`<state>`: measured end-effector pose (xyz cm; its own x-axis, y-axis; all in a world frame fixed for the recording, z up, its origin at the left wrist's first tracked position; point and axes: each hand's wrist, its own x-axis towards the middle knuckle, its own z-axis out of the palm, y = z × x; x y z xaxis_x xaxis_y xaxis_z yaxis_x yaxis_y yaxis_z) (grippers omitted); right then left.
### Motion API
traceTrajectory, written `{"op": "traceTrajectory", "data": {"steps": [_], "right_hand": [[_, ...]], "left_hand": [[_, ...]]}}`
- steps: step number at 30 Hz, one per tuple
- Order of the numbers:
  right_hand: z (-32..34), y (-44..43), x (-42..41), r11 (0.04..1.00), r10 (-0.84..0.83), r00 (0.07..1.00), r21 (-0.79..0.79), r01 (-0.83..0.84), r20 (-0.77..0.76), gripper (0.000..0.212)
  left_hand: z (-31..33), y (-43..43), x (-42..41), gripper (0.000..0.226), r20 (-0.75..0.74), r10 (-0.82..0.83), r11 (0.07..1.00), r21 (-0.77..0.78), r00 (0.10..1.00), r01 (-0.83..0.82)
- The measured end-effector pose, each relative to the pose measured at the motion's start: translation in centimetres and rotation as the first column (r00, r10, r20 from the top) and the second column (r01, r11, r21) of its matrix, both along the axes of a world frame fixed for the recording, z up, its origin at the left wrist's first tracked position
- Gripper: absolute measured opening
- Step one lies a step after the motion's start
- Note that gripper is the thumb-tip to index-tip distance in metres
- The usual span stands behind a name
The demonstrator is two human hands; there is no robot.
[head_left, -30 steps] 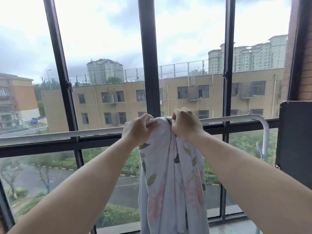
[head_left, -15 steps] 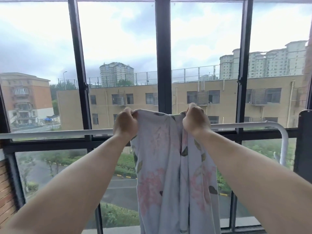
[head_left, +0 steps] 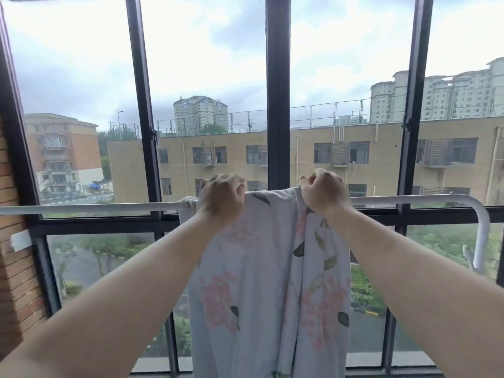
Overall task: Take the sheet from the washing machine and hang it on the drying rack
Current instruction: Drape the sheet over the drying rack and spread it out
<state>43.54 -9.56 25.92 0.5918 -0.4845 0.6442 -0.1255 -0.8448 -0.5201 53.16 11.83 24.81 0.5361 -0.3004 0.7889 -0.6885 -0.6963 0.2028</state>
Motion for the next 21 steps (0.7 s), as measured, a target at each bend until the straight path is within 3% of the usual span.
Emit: {"op": "traceTrajectory", "data": {"steps": [2, 5, 9, 14, 16, 18, 19, 21], "right_hand": [[0.0, -0.4, -0.3, 0.997, -0.049, 0.999, 0.059, 0.048, 0.012, 0.031], [-0.3, -1.3, -0.9, 0.969, -0.2, 0.975, 0.128, 0.212, -0.1, 0.045], [-1.0, -2.2, -1.4, 0.899, -0.182, 0.97, 0.372, 0.231, -0.163, 0.053], [-1.8, -2.0, -1.7, 0.86, -0.11, 0.993, 0.495, 0.12, -0.048, 0.052], [-2.2, -2.0, -1.7, 0.749, -0.055, 0.998, 0.663, 0.016, 0.038, 0.05], [-2.7, -2.2, -1.7, 0.546, 0.083, 0.994, 0.831, -0.107, 0.074, 0.048], [-2.9, -2.1, -1.8, 0.47, 0.194, 0.979, 0.869, -0.154, 0.068, 0.047], [-3.0, -1.4, -2.5, 0.407, 0.404, 0.913, 0.884, -0.23, 0.052, 0.051]], "left_hand": [[-0.2, -1.4, -1.1, 0.039, -0.043, -0.105, 0.985, 0.13, 0.994, 0.11], [-1.0, -2.8, -1.5, 0.053, -0.085, -0.074, 0.948, 0.302, 0.994, 0.096], [-2.0, -3.3, -1.2, 0.037, -0.08, -0.061, 0.977, 0.202, 0.995, 0.076], [-2.2, -3.6, -0.9, 0.024, -0.073, -0.088, 0.982, 0.159, 0.993, 0.099], [-2.2, -3.6, -0.6, 0.026, -0.053, -0.084, 0.984, 0.155, 0.995, 0.092], [-2.3, -3.6, -0.6, 0.027, -0.037, -0.084, 0.986, 0.139, 0.996, 0.088], [-2.4, -3.6, -0.6, 0.028, -0.035, -0.086, 0.987, 0.131, 0.996, 0.09], [-2.5, -3.7, -0.8, 0.028, -0.033, -0.079, 0.989, 0.122, 0.996, 0.083]]}}
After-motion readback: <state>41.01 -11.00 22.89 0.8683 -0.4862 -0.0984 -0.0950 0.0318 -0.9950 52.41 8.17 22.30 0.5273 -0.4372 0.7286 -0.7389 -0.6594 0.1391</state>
